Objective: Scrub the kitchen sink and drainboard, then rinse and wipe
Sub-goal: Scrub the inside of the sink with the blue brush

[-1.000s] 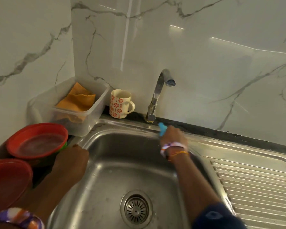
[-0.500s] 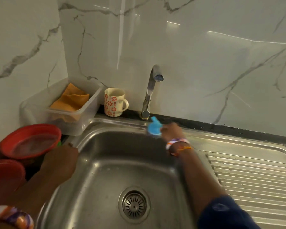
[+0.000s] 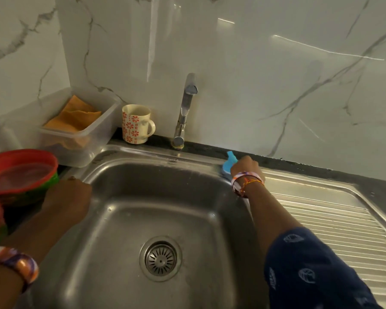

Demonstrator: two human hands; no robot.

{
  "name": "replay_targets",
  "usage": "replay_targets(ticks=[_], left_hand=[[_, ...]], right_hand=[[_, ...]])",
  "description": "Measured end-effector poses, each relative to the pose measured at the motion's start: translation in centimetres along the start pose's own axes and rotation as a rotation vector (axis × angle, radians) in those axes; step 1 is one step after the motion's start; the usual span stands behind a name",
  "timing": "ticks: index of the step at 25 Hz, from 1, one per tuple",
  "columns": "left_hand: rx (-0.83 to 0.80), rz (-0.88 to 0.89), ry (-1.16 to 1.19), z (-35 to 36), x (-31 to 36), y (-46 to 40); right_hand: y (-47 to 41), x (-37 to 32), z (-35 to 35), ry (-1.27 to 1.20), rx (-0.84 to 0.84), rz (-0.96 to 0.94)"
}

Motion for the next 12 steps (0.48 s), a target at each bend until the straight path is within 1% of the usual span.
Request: replay_targets(ticks=[1,2,4,5,6,9,10,12], left_hand=[[0.002,0.001,0.008,0.1,0.1,0.1],[0.002,0.0,0.015,0.2,0.1,0.1],[0.005,0.001,0.007,0.4,-0.2,0.3],[0.014,0.007,-0.007,0.5,-0.5,0.2],[0.021,0.012,-0.024,0.4,-0.8,0.2],[0.009,-0.001,0.001,0.9,-1.4,0.5],[0.001,-0.004,0.03,1.0,-1.5,0.6],[-0.005,-0.021,0.061,0.8,-1.8,0.5]], right_hand=[[-0.1,0.1,-0.4,0.061,0.028,0.004],[-0.1,-0.4,-0.4,0.066,0.013,-0.009],[-0.2,-2.3,0.8,-0.018,-0.083,-0.06],[-0.2,-2.7,1.1,-0.024,-0.098,-0.071],[-0.2,-2.4,0.8,0.018,-0.082,-0.063],[0.0,-0.1,-1.8,0.216,0.065,-0.013],[0.1,0.3,-2.2,0.219,0.078,-0.004],[1.2,-1.0,-1.7,0.138,0.031,-0.001]])
Point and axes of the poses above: each hand's wrist, its own y-axis away from the middle knuckle, its own z-axis out of the palm, x = y × z, the point moved 8 cm from there along -y, towards the middle knuckle, and after that the axes turned 8 degrees about y, right-handed, at the moved point
